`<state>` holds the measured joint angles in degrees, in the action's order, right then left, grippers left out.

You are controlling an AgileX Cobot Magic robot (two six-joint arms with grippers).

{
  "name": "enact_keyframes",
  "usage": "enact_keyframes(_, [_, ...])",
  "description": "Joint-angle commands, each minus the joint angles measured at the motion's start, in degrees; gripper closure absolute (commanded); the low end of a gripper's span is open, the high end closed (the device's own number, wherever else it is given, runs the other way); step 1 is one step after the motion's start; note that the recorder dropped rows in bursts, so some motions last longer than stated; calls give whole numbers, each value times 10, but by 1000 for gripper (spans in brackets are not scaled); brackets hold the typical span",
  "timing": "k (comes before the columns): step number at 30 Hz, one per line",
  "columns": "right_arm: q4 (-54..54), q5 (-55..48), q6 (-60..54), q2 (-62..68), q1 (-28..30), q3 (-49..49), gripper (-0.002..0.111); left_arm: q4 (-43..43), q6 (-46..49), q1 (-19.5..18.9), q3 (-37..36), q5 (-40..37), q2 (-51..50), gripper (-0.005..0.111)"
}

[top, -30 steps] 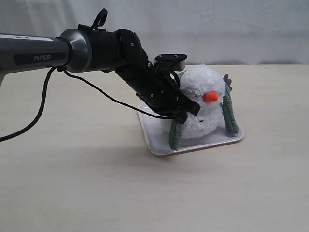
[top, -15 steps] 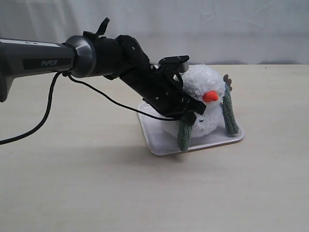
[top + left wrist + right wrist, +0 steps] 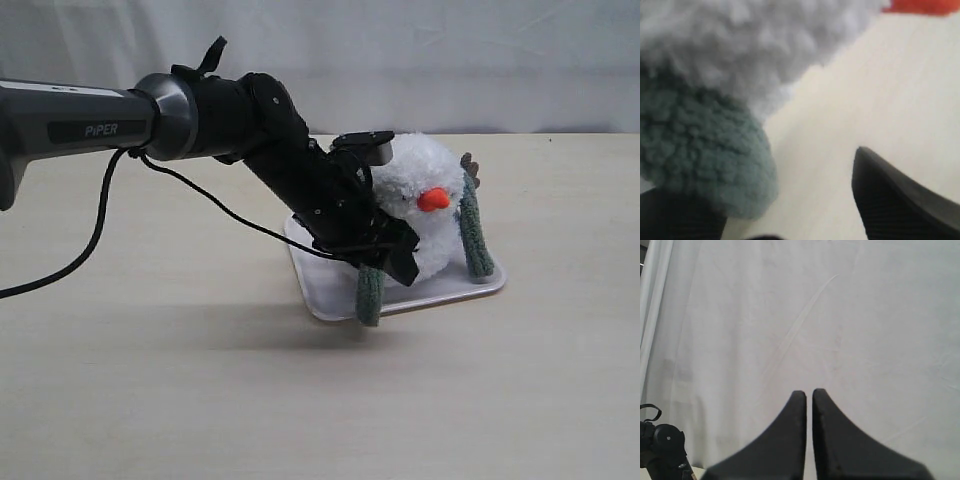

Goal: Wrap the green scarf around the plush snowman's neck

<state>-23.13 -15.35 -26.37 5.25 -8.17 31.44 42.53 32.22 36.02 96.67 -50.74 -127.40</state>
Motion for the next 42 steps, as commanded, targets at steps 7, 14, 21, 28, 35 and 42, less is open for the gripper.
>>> enact_keyframes(7, [1, -4, 1, -2, 0, -2, 104, 24, 24, 3, 1, -85, 25, 45])
enact_keyframes(14, [1, -5, 1, -2, 0, -2, 104, 93, 52, 31, 1, -92, 25, 45])
enact_keyframes(21, [1, -5, 1, -2, 0, -2, 104, 93, 68, 57, 1, -111, 25, 45])
enact_keyframes(28, [1, -5, 1, -2, 0, -2, 104, 132, 119, 60, 1, -153, 29, 45])
enact_keyframes(35, [1, -5, 0, -2, 0, -2, 104, 117, 155, 60, 1, -108, 87, 47])
enact_keyframes(42, [1, -8, -9, -2, 0, -2, 104, 33, 128, 60, 1, -36, 164, 74])
